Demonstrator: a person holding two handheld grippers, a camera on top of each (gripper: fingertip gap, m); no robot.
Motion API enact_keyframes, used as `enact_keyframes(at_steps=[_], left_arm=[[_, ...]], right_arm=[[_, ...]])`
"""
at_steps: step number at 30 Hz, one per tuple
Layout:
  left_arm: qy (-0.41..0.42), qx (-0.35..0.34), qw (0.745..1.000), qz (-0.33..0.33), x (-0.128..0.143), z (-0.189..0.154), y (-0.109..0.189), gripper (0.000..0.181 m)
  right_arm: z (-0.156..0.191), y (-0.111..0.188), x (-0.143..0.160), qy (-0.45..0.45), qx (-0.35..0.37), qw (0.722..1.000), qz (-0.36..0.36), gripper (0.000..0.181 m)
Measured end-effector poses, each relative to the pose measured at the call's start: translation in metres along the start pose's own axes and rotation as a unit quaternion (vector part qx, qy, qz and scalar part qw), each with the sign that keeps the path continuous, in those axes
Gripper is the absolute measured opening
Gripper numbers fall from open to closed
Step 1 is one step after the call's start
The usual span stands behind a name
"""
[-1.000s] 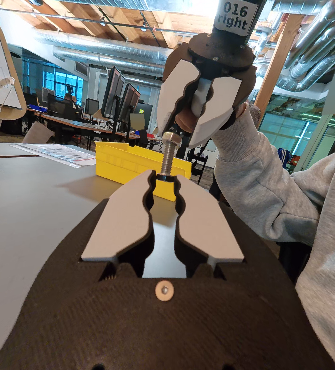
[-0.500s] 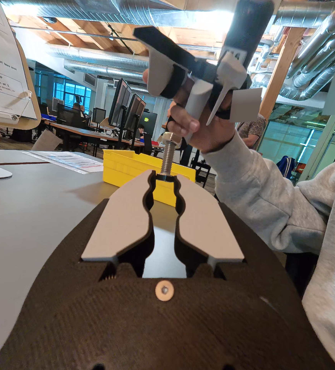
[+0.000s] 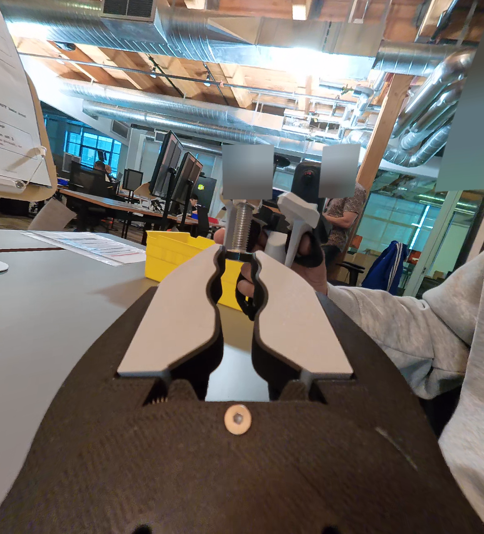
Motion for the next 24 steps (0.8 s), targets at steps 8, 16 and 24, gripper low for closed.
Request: enact_keyframes(at_steps=[8, 16, 24], left_arm=[[0.019, 0.029, 0.999, -0.001, 0.004, 0.001, -0.012, 0.018], [0.031, 0.058, 0.998, 0.006, 0.009, -0.002, -0.02, 0.017], [0.037, 0.072, 0.997, 0.01, 0.009, -0.004, -0.021, 0.018]], right_arm=[[0.008, 0.006, 0.001, 0.032, 0.019, 0.999, 0.022, 0.036], [0.012, 0.01, 0.001, 0.035, 0.011, 0.999, 0.021, 0.034], [0.016, 0.009, 0.0, 0.037, -0.01, 0.999, 0.02, 0.03]])
Point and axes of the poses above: each gripper's, where its closed fingertips meet, y back along the fingers, x out of its underside, z = x × y across the jaws, the point moved 10 cm from there along y, back along the fingers, and after that the axes turned 5 degrees about x, right-handed, at the moved point
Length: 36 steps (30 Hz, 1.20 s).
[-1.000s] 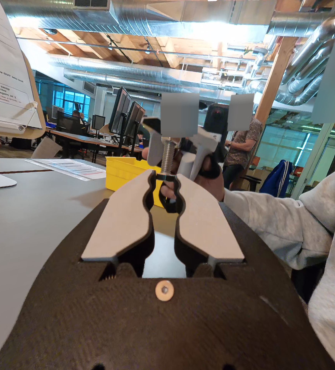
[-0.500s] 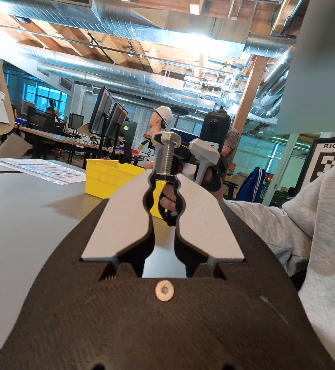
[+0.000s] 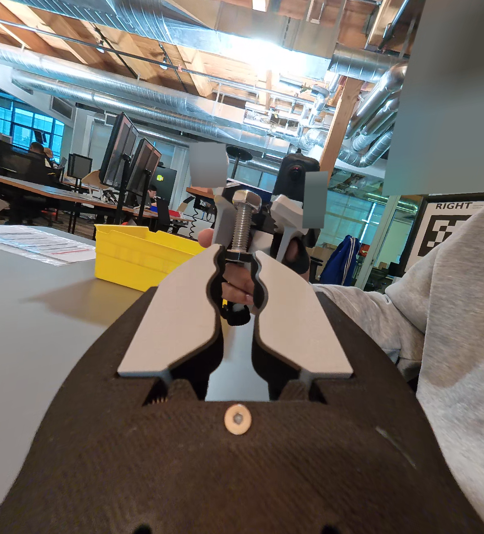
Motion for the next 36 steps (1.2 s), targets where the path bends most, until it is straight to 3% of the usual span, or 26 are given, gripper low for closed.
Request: enact_keyframes(at_steps=[18, 27, 36], left_arm=[[-0.011, 0.003, 1.0, 0.015, 0.001, -0.002, -0.002, 0.017], [-0.044, -0.041, 0.998, 0.016, 0.002, -0.002, -0.002, 0.018], [-0.037, -0.038, 0.999, 0.0, 0.003, -0.005, -0.005, 0.018]], right_arm=[[0.003, 0.0, -0.006, 0.005, -0.019, 1.0, 0.017, 0.018], [-0.011, 0.007, -0.02, -0.053, 0.033, 0.997, 0.046, 0.017], [0.006, -0.009, -0.025, -0.022, 0.045, 0.994, 0.1, 0.018]])
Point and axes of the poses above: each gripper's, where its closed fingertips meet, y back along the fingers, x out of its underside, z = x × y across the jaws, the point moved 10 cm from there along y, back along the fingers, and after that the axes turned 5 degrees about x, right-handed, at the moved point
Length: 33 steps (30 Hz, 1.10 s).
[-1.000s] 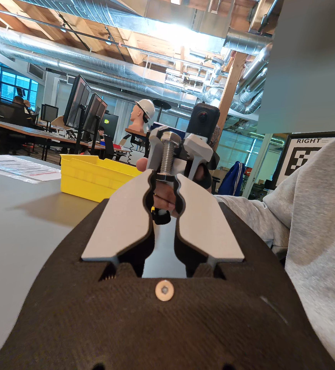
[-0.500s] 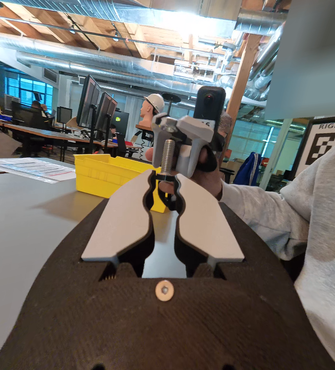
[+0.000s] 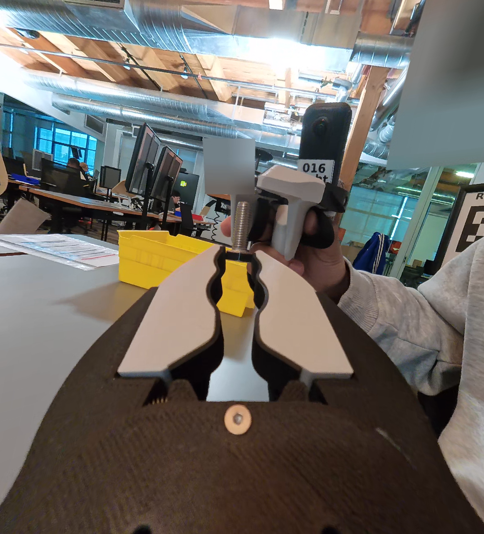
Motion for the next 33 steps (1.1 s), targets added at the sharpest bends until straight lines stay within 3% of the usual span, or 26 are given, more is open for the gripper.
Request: enact_keyframes(at_steps=[8, 33], left_arm=[[0.022, 0.008, 0.999, -0.028, -0.0021, 0.001, 0.0022, 0.018], [0.023, 0.005, 0.999, -0.031, -0.0019, 0.0006, 0.0022, 0.018]], right_arm=[[0.0045, -0.002, -0.0009, 0.017, 0.01, 1.0, 0.008, 0.018], [0.0069, -0.0046, 0.0005, 0.026, 0.024, 0.999, 0.011, 0.018]])
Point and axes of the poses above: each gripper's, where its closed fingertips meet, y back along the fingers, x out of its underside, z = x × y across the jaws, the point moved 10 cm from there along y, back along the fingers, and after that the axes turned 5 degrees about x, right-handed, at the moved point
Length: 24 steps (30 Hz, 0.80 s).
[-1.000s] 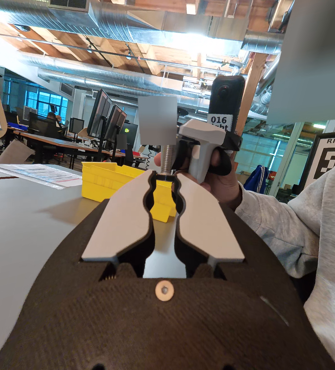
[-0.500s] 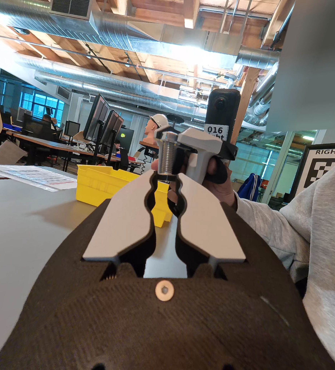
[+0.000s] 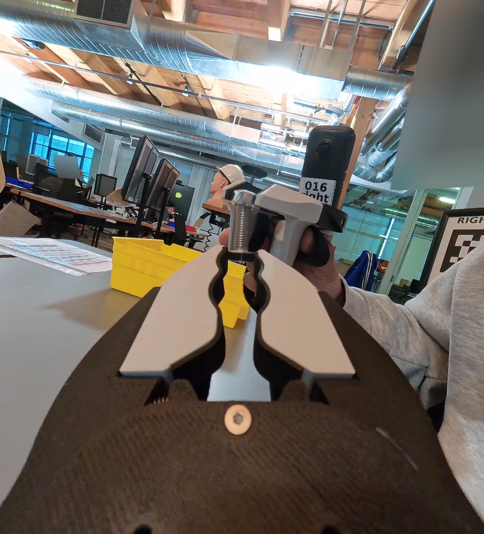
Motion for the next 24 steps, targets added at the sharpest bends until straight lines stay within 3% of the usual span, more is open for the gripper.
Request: enact_keyframes(at_steps=[24], left_arm=[[0.001, -0.002, 1.0, -0.005, -0.0018, 0.001, 0.0017, 0.018]], right_arm=[[-0.0032, 0.0, 0.0048, -0.007, -0.016, 1.0, -0.015, 0.028]])
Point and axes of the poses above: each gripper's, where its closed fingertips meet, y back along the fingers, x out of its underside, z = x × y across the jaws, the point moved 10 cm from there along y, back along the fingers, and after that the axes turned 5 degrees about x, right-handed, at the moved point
